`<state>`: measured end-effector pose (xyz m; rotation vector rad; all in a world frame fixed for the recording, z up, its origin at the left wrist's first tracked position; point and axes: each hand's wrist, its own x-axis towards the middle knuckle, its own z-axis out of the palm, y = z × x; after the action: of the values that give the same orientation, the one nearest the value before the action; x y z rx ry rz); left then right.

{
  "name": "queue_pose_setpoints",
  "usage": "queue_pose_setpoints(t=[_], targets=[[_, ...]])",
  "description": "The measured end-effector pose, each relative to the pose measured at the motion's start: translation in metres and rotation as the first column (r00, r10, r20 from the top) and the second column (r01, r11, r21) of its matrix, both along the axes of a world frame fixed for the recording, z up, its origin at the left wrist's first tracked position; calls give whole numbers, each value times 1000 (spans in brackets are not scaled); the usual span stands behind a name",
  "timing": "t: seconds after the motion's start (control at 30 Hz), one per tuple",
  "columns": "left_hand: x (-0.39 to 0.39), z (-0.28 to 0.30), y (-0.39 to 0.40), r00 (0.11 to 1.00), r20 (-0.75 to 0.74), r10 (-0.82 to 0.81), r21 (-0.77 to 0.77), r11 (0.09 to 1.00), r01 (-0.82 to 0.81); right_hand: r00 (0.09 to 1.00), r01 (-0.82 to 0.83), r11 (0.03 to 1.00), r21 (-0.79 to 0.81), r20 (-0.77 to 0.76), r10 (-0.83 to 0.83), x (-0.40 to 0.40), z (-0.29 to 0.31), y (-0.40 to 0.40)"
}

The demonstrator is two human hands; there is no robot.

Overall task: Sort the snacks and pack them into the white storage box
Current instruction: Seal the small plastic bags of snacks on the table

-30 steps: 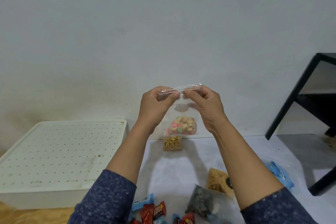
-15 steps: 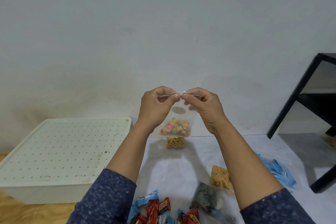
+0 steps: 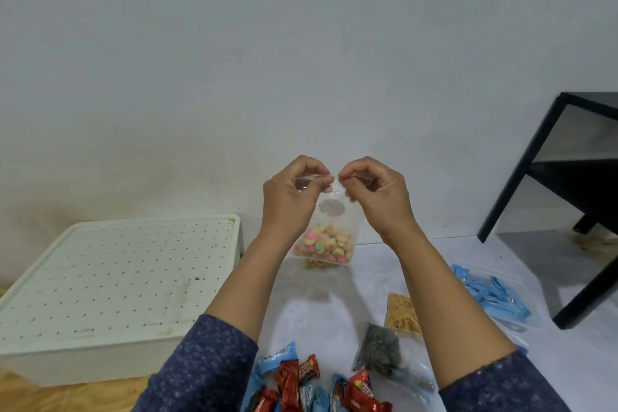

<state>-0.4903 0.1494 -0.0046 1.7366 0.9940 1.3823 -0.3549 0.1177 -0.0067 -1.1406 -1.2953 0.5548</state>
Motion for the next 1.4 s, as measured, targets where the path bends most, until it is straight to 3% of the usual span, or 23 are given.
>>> queue_pose_setpoints(t=[0.27,0.53,0.73,0.83,1.03,1.23,1.4], targets=[[-7,-5,0,999,23,-39,6,999,39,988,114,992,57,101,-119,-9,-7,-8],[-1,-18,4,994,64,-94,-30,995,96,988,155,988,-19,29,-155,-7,-13,-20],[20,-32,16,978,201,-56,-158,983,89,952,22,986,-163,306,29,19,-32,-26],[38,-48,23,972,192,-137,-216,960,178,947,44,965,-258,320,42,41,-47,-15],[73,-95,44,949,-53,-310,-297,913,282,988,14,931,-364,148,43,98,-85,19],[130,-153,77,943,-311,-120,-325,946,13,968,48,873,-485,238,80,153,-144,74],[159,-195,110,817,-564,-121,-331,939,-90,938,57,811,-583,310,157,180,-184,114]])
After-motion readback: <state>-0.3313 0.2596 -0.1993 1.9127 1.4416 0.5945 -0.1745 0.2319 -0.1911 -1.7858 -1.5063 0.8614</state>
